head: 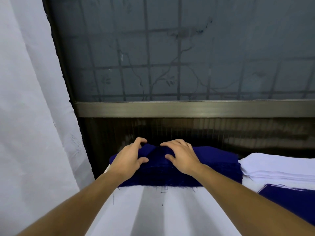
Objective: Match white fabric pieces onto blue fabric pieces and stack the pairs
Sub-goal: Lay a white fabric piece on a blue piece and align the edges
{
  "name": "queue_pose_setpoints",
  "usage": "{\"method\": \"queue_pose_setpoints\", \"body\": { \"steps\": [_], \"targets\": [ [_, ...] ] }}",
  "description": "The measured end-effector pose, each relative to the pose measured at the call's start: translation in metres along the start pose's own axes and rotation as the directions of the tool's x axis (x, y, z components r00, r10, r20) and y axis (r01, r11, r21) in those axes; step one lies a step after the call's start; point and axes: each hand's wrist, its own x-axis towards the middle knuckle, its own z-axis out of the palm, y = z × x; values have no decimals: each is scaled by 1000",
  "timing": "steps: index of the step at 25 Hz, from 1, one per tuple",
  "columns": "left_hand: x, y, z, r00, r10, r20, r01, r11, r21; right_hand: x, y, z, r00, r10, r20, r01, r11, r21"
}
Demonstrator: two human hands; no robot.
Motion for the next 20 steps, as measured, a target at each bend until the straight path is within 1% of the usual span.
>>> {"method": "queue_pose_setpoints", "body": {
  "steps": [3,5,7,8,10,12,15,17,20],
  "targets": [
    [-4,14,-9,993,102,-59,-98,993,73,2,-11,-4,998,-29,-62,29,1000,-1],
    [-10,22,-16,987,141,-73,-137,989,60,1,-19,-12,992,-40,-118,40,999,3],
    [-16,33,-23,979,176,-99,-170,983,66,2,-27,-19,988,-82,-129,80,997,-19],
    [-19,39,-28,974,181,-135,-174,983,65,1,-30,-22,989,-93,-119,90,996,-28],
    [-23,50,-41,957,134,-257,-144,989,-19,-5,-31,-32,995,-44,-90,43,999,-17],
    [-28,59,-58,926,31,-376,-95,983,-154,-19,-26,-47,995,45,-91,-45,999,2],
    [-37,68,-84,867,-97,-489,-27,970,-241,-54,-10,-78,989,118,-85,-108,988,109],
    [-45,70,-95,840,-157,-519,6,960,-280,-78,1,-103,982,189,-23,-180,960,216],
    [-62,72,-101,855,-195,-480,30,943,-330,-115,13,-138,958,275,76,-285,906,312]
  ]
}}
